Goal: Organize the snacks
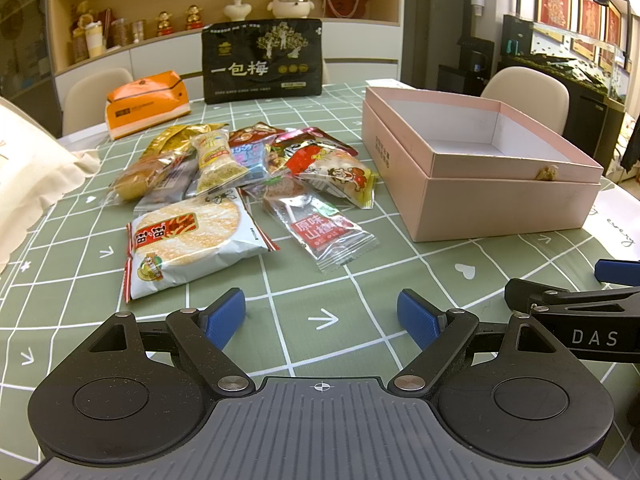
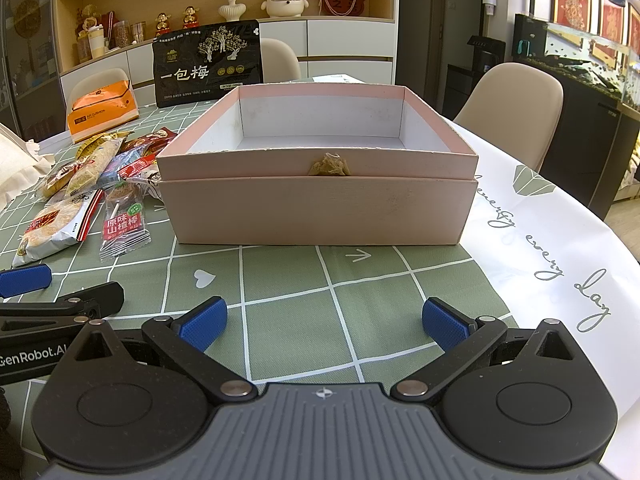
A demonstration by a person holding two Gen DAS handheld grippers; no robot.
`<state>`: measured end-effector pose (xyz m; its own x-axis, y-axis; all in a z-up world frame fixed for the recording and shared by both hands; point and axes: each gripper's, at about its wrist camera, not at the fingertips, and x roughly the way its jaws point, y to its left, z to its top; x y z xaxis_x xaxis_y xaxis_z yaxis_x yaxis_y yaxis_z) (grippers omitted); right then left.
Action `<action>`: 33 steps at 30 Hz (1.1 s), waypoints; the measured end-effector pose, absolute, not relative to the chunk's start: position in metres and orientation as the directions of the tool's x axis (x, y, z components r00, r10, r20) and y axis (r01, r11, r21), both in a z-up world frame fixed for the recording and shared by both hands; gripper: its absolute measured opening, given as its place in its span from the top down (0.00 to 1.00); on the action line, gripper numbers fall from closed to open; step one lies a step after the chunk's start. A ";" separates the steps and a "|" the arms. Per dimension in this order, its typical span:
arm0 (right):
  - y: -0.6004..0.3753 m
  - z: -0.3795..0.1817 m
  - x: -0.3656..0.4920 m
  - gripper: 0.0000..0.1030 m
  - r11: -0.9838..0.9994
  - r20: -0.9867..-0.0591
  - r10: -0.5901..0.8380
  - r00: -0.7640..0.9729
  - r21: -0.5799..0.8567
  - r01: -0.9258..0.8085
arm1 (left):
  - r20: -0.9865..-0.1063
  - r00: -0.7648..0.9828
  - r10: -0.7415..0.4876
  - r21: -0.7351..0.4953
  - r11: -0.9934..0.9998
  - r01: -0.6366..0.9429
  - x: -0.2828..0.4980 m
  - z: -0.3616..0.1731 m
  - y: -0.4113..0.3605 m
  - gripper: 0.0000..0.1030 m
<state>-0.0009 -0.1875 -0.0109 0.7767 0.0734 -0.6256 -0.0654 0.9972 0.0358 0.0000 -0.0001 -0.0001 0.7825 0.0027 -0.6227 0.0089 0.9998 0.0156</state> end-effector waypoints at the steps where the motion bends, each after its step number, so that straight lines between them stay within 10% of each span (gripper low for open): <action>1: -0.187 -0.011 -0.001 0.00 0.997 -0.626 0.073 0.777 0.036 -0.065 | -0.623 0.782 0.003 0.016 1.000 0.009 0.000 0.000 0.000 0.14; 23: -0.192 0.010 0.031 0.05 0.985 -0.785 0.144 0.602 0.055 -0.163 | -0.622 0.779 -0.081 -0.044 0.997 0.069 -0.002 0.006 0.012 0.20; 33: -0.146 0.036 0.099 0.04 0.962 -0.719 0.273 0.639 0.190 -0.197 | -0.606 0.796 -0.002 -0.086 0.994 -0.063 0.027 0.059 0.103 0.22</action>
<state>0.0994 -0.1458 0.0361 0.6391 0.2734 -0.7189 -0.1974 0.9617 0.1903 0.0270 0.1034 0.0587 0.7956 -0.0016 -0.6058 -0.0634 0.9943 -0.0859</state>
